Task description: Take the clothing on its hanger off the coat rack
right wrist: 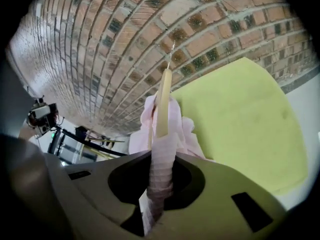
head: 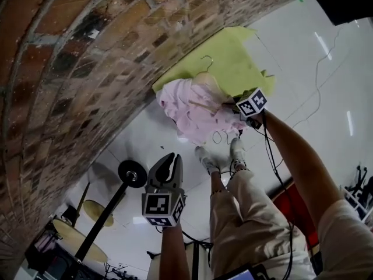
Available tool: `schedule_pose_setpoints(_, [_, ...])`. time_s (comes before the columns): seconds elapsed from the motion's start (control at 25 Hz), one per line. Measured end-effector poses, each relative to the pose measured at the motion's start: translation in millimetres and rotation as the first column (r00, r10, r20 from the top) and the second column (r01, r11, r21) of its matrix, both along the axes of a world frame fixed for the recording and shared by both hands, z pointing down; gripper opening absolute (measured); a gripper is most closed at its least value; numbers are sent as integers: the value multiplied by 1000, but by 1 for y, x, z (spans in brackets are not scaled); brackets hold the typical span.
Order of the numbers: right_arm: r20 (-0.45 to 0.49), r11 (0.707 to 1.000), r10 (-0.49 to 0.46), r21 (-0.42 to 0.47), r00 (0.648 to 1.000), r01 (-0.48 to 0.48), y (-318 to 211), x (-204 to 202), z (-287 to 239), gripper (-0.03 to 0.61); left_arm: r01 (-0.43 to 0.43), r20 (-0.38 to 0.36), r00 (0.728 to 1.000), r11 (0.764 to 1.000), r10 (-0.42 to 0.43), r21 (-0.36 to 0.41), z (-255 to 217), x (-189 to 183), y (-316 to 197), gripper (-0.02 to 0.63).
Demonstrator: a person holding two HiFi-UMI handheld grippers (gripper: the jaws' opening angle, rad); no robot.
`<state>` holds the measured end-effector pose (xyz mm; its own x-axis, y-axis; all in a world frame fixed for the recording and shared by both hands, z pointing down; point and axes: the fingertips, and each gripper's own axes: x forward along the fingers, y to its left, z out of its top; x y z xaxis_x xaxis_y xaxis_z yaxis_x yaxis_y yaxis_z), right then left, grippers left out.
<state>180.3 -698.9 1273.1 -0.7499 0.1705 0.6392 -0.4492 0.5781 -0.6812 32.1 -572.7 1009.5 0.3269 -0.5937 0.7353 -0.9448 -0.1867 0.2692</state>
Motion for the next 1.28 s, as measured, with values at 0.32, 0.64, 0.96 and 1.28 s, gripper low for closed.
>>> schedule_pose_setpoints(0.32, [-381,989,22,142,924,35,-15,27,63,39,2,-17,1000,1000,-2,-29,10,9,12,58])
schedule_pose_setpoints(0.64, [-469,981,102,195,877,-9,-34,12,74,117,22,0,1000,1000,-22,-11,13,-8,22,58])
schedule_pose_setpoints(0.96, [-401,947,287,254,870,-196,-46,30,49,268,47,-1,999,999,-47,23,-10,-17,38,58])
schedule_pose_setpoints(1.28, [116,817,444,355,888,-455,-32,-26,-203,282,100,26,994,977,-107,187,-121,-34,66,43])
